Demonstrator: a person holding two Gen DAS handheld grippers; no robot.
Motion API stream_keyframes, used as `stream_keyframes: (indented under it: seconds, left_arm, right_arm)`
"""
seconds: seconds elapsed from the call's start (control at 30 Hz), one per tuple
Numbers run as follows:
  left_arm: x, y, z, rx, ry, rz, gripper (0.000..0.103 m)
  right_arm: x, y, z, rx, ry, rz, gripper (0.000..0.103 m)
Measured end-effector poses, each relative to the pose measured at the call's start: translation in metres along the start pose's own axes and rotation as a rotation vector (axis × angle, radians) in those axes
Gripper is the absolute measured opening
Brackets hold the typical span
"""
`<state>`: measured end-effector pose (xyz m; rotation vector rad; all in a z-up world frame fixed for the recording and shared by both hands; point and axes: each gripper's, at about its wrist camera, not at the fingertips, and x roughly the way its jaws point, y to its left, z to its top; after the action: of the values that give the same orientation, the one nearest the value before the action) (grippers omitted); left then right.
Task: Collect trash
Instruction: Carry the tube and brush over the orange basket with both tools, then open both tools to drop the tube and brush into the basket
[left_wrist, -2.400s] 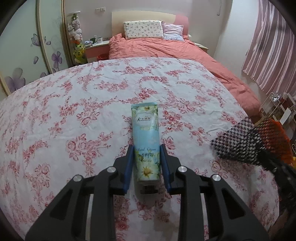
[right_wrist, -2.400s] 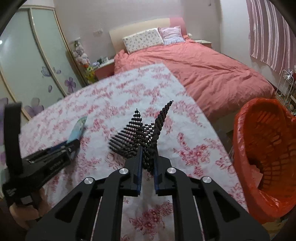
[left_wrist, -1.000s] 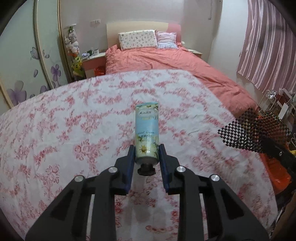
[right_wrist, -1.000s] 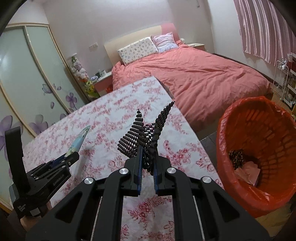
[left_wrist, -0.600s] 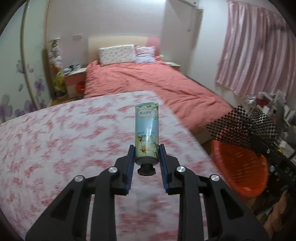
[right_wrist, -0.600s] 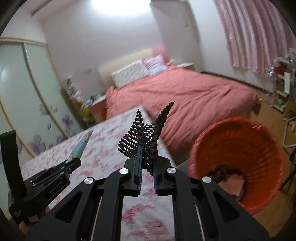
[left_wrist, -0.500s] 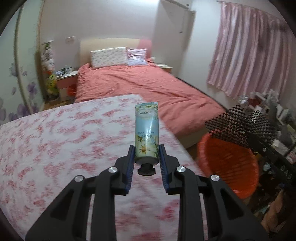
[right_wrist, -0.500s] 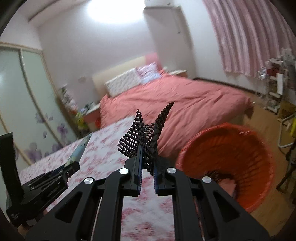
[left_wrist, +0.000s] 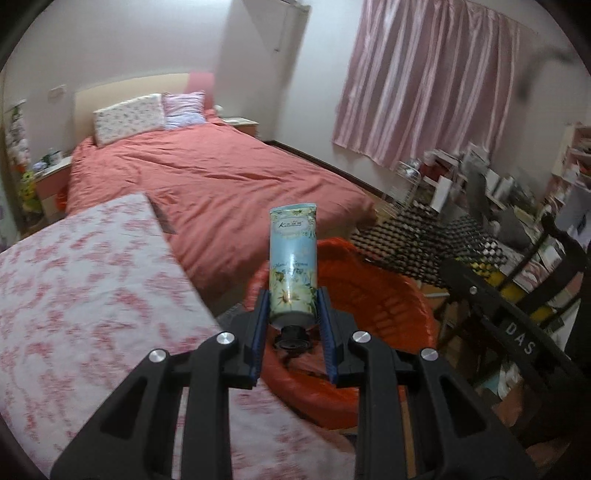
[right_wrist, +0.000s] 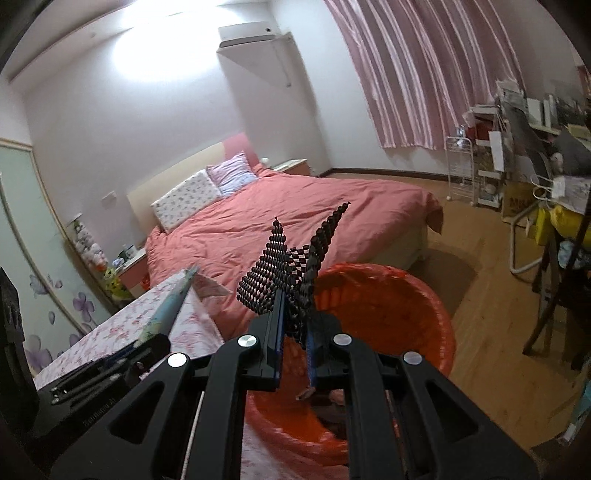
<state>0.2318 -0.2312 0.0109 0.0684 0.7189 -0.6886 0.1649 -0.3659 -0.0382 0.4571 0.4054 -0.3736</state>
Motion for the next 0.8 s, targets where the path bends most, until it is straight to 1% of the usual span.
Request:
stream_keyframes:
  seconds: [0.1,0.23,0.4,0.43,0.47,0.5,0.53,0.57,0.7,0.77,0.8]
  left_arm:
    - [0.018,-0.014,-0.003,0.011,0.029,-0.022,0.026]
    - [0.047,-0.025,-0.006,0.022,0.073,-0.030,0.026]
    - [0.074,-0.024,-0.010,0.018,0.127,-0.017,0.027]
    - [0.080,-0.021,-0.011,0.007,0.142,-0.010,0.027]
    - [0.082,-0.019,-0.012,0.000,0.146,-0.003,0.029]
    - [0.085,-0.017,-0.012,-0.005,0.150,0.003,0.032]
    - [0.087,-0.013,-0.013,-0.014,0.154,0.012,0.038]
    - [0.088,-0.010,-0.013,-0.019,0.154,0.018,0.041]
    - [0.085,0.002,-0.016,-0.033,0.156,0.050,0.041]
    - [0.078,0.009,-0.017,-0.040,0.152,0.069,0.042]
    - [0.073,0.012,-0.017,-0.043,0.147,0.077,0.042]
  right_arm:
    - [0.007,-0.013,0.000,0.023,0.014,-0.009,0.010]
    - [0.018,-0.027,-0.001,0.057,0.043,-0.014,0.010]
    - [0.031,-0.038,-0.001,0.065,0.078,-0.004,0.012]
    - [0.033,-0.038,-0.002,0.062,0.086,-0.003,0.015]
    - [0.034,-0.039,-0.003,0.062,0.091,-0.004,0.021]
    - [0.036,-0.040,-0.003,0.063,0.097,-0.003,0.025]
    - [0.037,-0.041,-0.004,0.065,0.105,0.000,0.031]
    - [0.037,-0.042,-0.005,0.066,0.110,0.002,0.034]
    - [0.034,-0.042,-0.006,0.066,0.122,-0.003,0.038]
    - [0.028,-0.040,-0.004,0.057,0.112,-0.013,0.048]
    - [0.025,-0.039,-0.003,0.048,0.103,-0.016,0.050]
